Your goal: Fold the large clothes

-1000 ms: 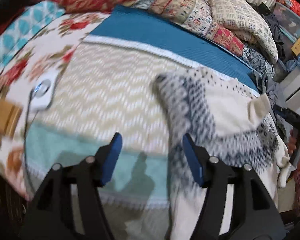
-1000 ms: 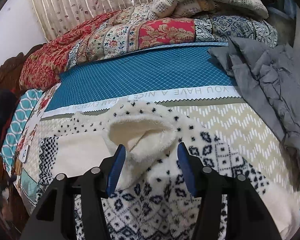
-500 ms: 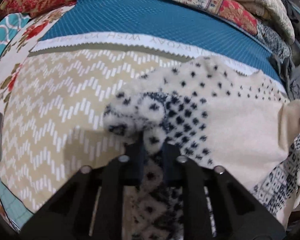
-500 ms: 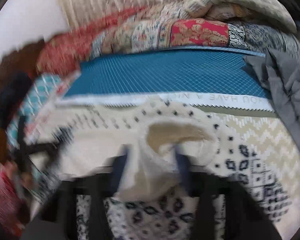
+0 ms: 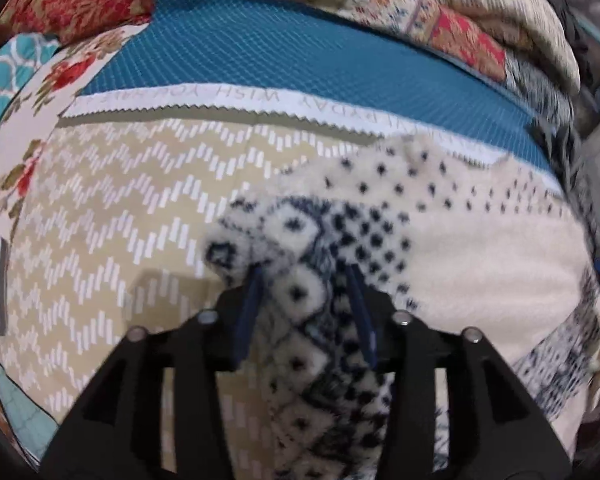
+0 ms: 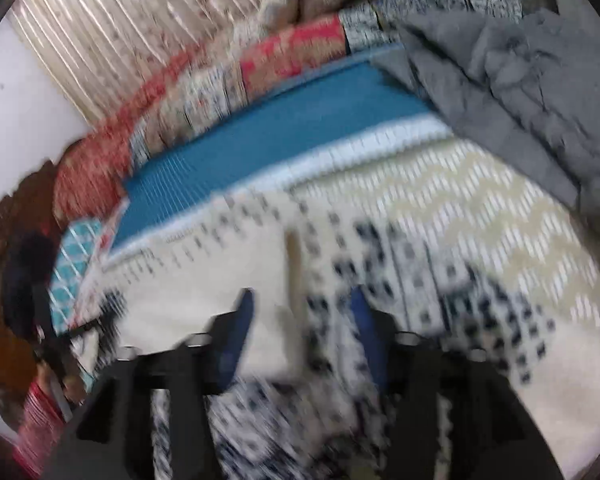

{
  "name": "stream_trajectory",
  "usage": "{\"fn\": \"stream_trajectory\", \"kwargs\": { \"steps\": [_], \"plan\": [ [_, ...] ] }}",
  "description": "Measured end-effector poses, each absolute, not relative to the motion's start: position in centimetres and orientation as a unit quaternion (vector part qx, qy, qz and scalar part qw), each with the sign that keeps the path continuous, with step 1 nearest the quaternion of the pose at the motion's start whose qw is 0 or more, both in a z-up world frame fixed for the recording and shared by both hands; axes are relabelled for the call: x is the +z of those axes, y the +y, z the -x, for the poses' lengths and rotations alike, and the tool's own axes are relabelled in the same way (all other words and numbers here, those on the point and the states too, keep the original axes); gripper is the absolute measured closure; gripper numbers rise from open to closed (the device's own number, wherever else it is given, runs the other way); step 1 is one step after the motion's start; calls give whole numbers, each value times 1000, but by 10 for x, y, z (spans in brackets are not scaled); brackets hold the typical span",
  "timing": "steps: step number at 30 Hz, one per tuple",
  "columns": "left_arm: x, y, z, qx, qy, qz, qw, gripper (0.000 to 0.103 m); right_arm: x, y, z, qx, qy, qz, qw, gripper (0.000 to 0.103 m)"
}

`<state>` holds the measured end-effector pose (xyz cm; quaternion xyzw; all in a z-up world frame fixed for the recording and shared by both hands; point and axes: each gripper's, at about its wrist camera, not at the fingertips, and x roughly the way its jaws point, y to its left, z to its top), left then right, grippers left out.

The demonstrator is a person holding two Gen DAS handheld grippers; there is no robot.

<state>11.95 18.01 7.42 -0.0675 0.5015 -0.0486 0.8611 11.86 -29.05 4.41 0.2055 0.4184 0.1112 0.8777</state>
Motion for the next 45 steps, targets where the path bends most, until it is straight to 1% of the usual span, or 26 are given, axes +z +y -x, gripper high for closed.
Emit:
{"fn": "stream_trajectory", "kwargs": {
  "steps": [3, 4, 5, 6, 7, 8, 10, 12, 14, 16, 18, 20, 23, 25, 27, 30, 31, 32, 34, 35, 37, 40, 42, 45],
  "plan": [
    [71, 176, -127, -38, 502, 58, 862, 62, 30, -268, -144, 116, 439, -181, 872, 24],
    [68, 175, -130, -32, 501, 51, 864, 71, 18, -264, -153, 102, 457, -166, 868, 24],
    [65, 172, -132, -21, 501, 35, 865, 74, 6, -260, -164, 75, 476, -149, 863, 25],
    [57, 168, -135, -11, 504, 10, 864, 74, -13, -258, -175, 47, 495, -133, 857, 25],
    [50, 166, -137, -9, 508, 0, 862, 73, -24, -260, -178, 42, 485, -138, 863, 25],
    [45, 163, -137, -4, 504, -13, 864, 71, -23, -257, -178, 37, 469, -134, 872, 25],
    [45, 156, -134, 2, 500, -36, 865, 70, -17, -251, -176, 31, 473, -125, 872, 24],
    [54, 151, -132, 8, 503, -49, 863, 70, -4, -258, -165, 46, 473, -149, 867, 24],
    [73, 156, -121, 12, 490, -47, 870, 70, 19, -282, -133, 74, 441, -196, 873, 24],
    [104, 169, -96, 31, 444, -35, 895, 70, 39, -308, -90, 68, 404, -205, 889, 24],
    [126, 185, -71, 45, 413, -1, 910, 63, 54, -340, -43, 39, 374, -205, 904, 23],
    [136, 194, -50, 36, 403, 38, 914, 61, 59, -381, 11, -14, 363, -205, 909, 23],
    [133, 187, -26, 7, 413, 63, 909, 61, 47, -432, 78, -84, 375, -211, 899, 23],
    [121, 172, -12, -19, 434, 69, 898, 61, 35, -452, 111, -109, 383, -228, 888, 23],
    [110, 156, -3, -36, 454, 71, 887, 61, 19, -467, 134, -122, 394, -249, 876, 23],
    [94, 130, 11, -62, 481, 70, 871, 61, -5, -470, 147, -104, 415, -283, 859, 23],
    [91, 121, 15, -70, 488, 68, 867, 61, -9, -464, 148, -99, 423, -285, 854, 26],
    [90, 113, 19, -80, 492, 65, 864, 61, -13, -465, 151, -93, 435, -283, 850, 47],
    [93, 104, 26, -89, 491, 58, 865, 61, -14, -467, 155, -87, 436, -293, 847, 67],
    [96, 101, 29, -93, 488, 55, 866, 61, -5, -473, 156, -81, 420, -312, 848, 68],
    [101, 98, 35, -98, 482, 51, 869, 61, 23, -483, 152, -87, 398, -313, 858, 68],
    [110, 105, 39, -100, 474, 56, 873, 61, 84, -493, 133, -27, 349, -351, 869, 68],
    [114, 113, 42, -101, 469, 71, 874, 61, 132, -474, 107, 48, 328, -352, 875, 68],
    [118, 129, 49, -103, 465, 97, 874, 61, 193, -416, 68, 141, 318, -302, 888, 68]
  ]
}}
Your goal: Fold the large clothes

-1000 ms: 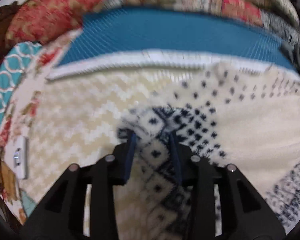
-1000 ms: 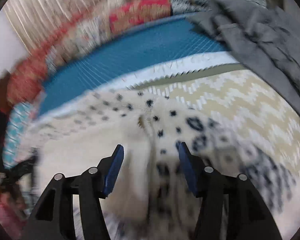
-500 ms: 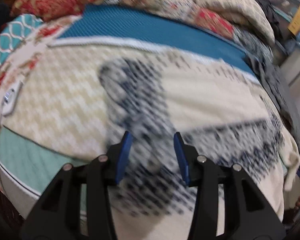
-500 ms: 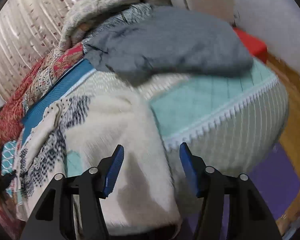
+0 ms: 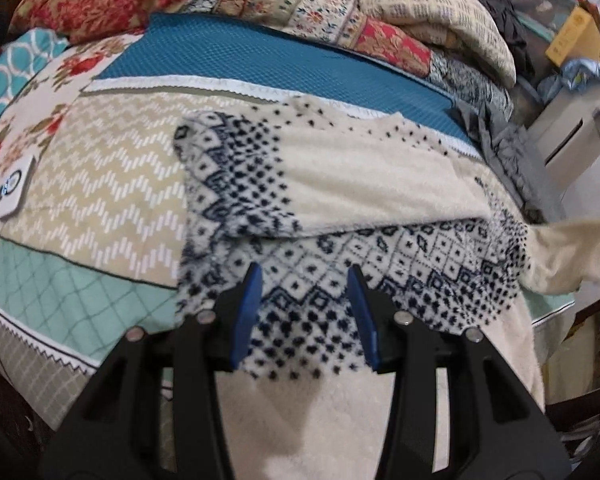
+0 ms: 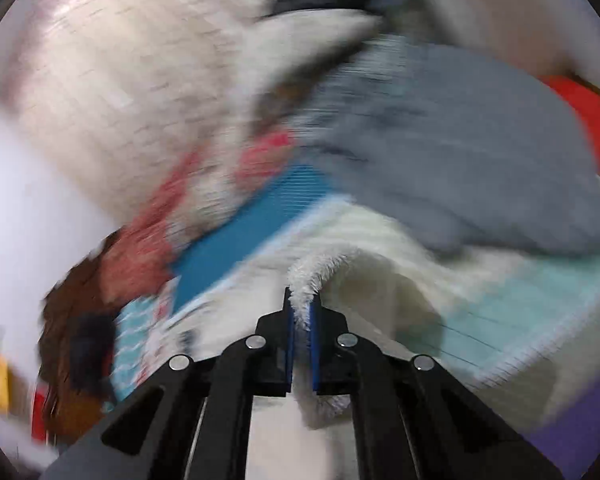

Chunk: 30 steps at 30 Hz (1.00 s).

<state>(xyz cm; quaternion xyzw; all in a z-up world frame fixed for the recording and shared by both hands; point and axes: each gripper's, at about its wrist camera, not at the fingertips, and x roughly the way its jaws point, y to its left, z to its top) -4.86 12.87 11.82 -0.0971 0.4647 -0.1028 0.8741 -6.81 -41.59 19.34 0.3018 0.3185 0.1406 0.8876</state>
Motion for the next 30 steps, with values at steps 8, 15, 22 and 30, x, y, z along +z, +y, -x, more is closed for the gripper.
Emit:
{"fn": "stream_trajectory", "kwargs": {
  "steps": [8, 15, 22, 30],
  "plan": [
    [119, 183, 58, -78, 448, 150, 878, 61, 243, -174, -66, 307, 373, -142, 864, 68],
    [107, 237, 63, -28, 453, 192, 870, 61, 107, 49, -123, 337, 469, 21, 816, 60],
    [108, 244, 50, -33, 450, 199, 870, 61, 34, 71, -104, 303, 461, 129, 824, 60],
    [109, 200, 1, -68, 452, 160, 875, 47, 105, -133, -100, 210, 372, -53, 903, 25]
  ]
}}
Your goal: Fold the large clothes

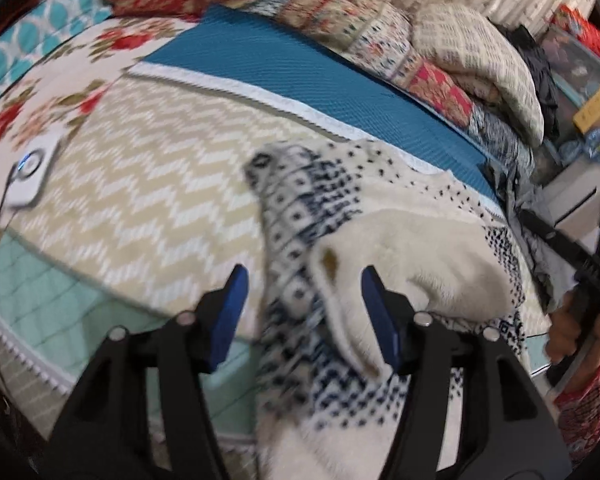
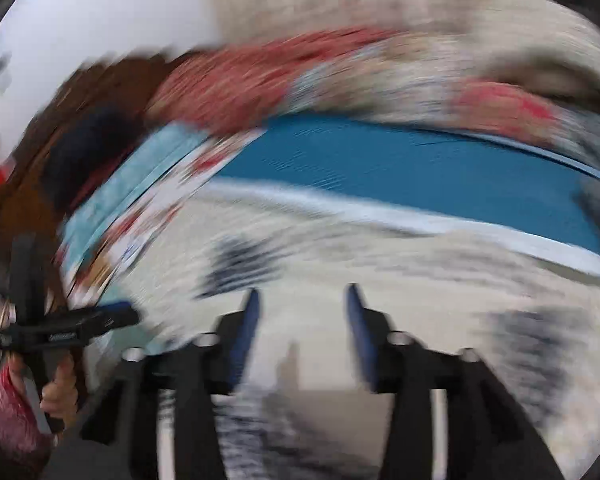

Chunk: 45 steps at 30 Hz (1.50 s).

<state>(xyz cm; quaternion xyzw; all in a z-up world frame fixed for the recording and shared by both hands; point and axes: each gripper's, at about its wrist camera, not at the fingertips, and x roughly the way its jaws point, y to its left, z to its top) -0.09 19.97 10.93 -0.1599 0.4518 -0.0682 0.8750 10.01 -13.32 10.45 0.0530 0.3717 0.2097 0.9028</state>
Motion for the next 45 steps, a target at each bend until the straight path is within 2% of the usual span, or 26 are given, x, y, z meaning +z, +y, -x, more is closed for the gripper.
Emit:
{"fn": "stream_trajectory", "kwargs": {
  "steps": [5, 6, 7, 8, 10, 13, 17, 19, 23, 25, 27, 29, 32, 35, 40, 42, 43, 45],
  "plan": [
    [102, 162, -36, -85, 465, 98, 876, 47, 66, -264, -117, 78, 419, -157, 891, 24],
    [98, 156, -41, -88, 470, 85, 874, 54, 60, -275, -122, 66, 426, -166, 887, 24],
    [92, 150, -47, -93, 482, 71, 868, 87, 51, -286, -126, 59, 435, -179, 880, 24],
    [87, 144, -53, -99, 497, 60, 860, 99, 41, -293, -131, 61, 448, -192, 871, 24],
    [92, 138, -59, -103, 494, 39, 863, 99, 26, -299, -141, 80, 470, -216, 852, 24],
    [122, 143, -69, -94, 452, 28, 886, 99, 19, -293, -158, 111, 476, -230, 842, 62],
    [149, 173, -94, -54, 419, 69, 904, 99, 66, -282, -151, 159, 366, -227, 889, 63],
    [146, 178, -108, -35, 415, 66, 907, 99, 71, -279, -151, 152, 347, -217, 900, 63],
    [103, 173, -142, -18, 459, 33, 888, 98, 22, -276, -184, 55, 451, -141, 880, 63],
    [66, 166, -151, -14, 511, 22, 859, 97, 6, -286, -185, 62, 453, -187, 870, 63],
    [60, 161, -147, -5, 508, 7, 862, 95, 14, -298, -176, 75, 430, -234, 869, 58],
    [69, 163, -140, -6, 498, 13, 867, 90, 25, -310, -164, 82, 415, -256, 869, 42],
    [90, 177, -126, -5, 482, 42, 875, 81, 37, -321, -138, 115, 407, -272, 864, 26],
    [119, 193, -97, -1, 442, 71, 894, 78, 42, -315, -113, 143, 420, -252, 860, 22],
    [122, 171, -69, -50, 439, 69, 895, 78, 25, -281, -69, 153, 479, -164, 849, 22],
    [109, 147, -71, -65, 457, 39, 886, 78, 22, -271, -60, 130, 488, -124, 854, 59],
    [98, 137, -72, -68, 470, 25, 880, 78, 22, -275, -57, 95, 480, -117, 864, 67],
    [67, 125, -78, -40, 504, -9, 862, 81, 17, -297, -55, 47, 470, -155, 867, 67]
  ]
}}
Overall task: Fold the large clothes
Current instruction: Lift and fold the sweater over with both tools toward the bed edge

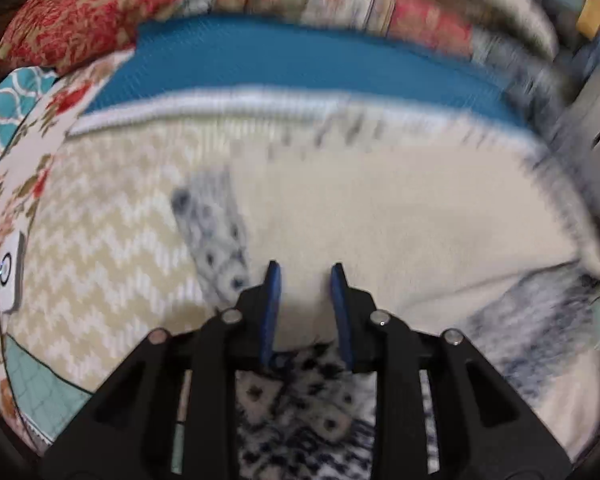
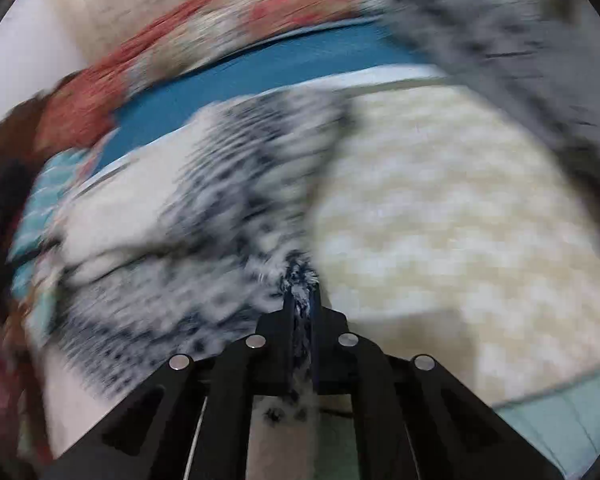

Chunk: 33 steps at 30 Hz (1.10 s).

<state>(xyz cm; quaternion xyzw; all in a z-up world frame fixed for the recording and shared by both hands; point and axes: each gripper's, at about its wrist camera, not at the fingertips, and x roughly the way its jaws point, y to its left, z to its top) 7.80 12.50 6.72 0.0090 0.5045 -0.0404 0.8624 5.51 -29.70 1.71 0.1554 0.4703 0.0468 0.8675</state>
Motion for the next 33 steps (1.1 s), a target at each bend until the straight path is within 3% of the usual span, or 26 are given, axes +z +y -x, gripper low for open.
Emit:
{"fn": "stream_trajectory", "kwargs": {
  "steps": [4, 9, 10, 11, 13, 21, 27, 28, 29, 30, 31, 33],
  "plan": [
    [50, 119, -79, -23, 505, -20, 863, 82, -2, -318, -52, 46, 482, -239, 842, 67],
    [99, 127, -45, -25, 477, -35, 878, 82, 30, -321, -10, 56, 467, -219, 855, 49],
    [110, 134, -31, -28, 468, -35, 883, 76, 31, -324, 0, 70, 465, -228, 853, 44],
    [115, 141, -21, -30, 466, -30, 884, 58, 34, -328, 17, 90, 463, -241, 848, 39],
    [124, 165, 12, -39, 464, -1, 885, 39, 36, -336, 41, 111, 461, -252, 844, 34],
    [85, 217, 151, -86, 527, 101, 840, 32, 31, -324, 152, 186, 480, -250, 820, 28],
    [35, 202, 216, -138, 579, 166, 787, 30, 10, -309, 200, 207, 517, -239, 796, 28],
    [30, 195, 222, -141, 584, 159, 783, 36, 6, -308, 204, 212, 519, -246, 791, 28],
    [26, 187, 228, -153, 591, 151, 777, 69, 4, -307, 208, 218, 518, -253, 787, 33],
    [24, 181, 230, -164, 599, 145, 771, 89, 5, -307, 214, 217, 518, -249, 789, 45],
    [25, 179, 234, -171, 601, 138, 768, 96, 7, -308, 218, 201, 523, -238, 793, 67],
    [40, 185, 242, -174, 583, 134, 782, 97, 17, -322, 226, 168, 515, -249, 803, 67]
  ]
}}
